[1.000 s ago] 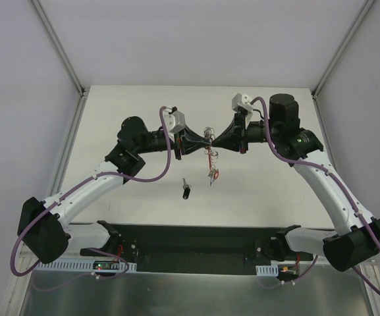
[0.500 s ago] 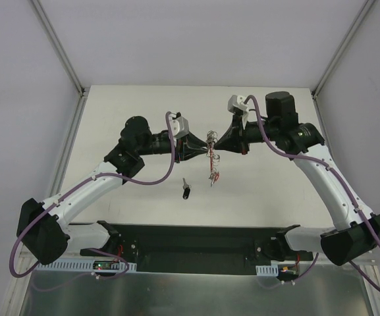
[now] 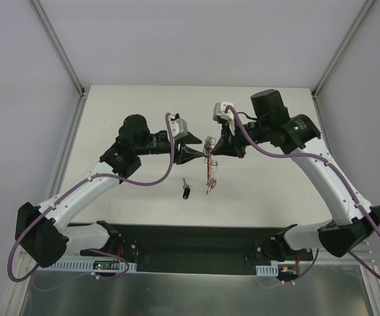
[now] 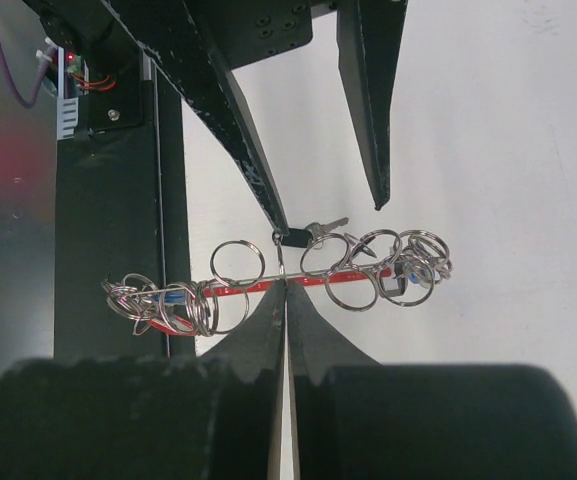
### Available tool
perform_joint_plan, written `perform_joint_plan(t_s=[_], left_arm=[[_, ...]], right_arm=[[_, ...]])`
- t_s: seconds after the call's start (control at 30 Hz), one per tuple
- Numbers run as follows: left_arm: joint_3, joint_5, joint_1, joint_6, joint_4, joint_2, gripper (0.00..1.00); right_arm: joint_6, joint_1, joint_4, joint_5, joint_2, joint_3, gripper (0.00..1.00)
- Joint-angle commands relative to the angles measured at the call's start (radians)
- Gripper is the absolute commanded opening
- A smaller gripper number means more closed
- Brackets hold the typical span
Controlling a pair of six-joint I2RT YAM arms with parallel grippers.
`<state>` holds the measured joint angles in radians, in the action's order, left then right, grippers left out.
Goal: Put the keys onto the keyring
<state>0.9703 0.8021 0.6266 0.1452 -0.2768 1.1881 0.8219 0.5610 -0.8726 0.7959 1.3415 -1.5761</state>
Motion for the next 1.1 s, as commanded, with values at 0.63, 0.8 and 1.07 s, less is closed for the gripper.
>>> perform_joint_plan(t_s=[0.63, 0.8, 1.07], left_arm=[[0.113, 0.131, -0.01, 0.008, 0.021, 0.004, 0.43], [0.122, 0.17, -0.008, -0.024, 0.008, 0.015, 0.4], [0.123, 0.147, 0.005, -0.067, 0.008, 0.031, 0.34]], right_arm=[[0.059, 0.045, -0.042, -0.053, 0.018, -0.068, 0.01], [0.046, 0.045, -0.022, -0.072, 0.015, -0.055, 0.01], [0.04, 0.046, -0.002, -0.083, 0.005, -0.042, 0.01]])
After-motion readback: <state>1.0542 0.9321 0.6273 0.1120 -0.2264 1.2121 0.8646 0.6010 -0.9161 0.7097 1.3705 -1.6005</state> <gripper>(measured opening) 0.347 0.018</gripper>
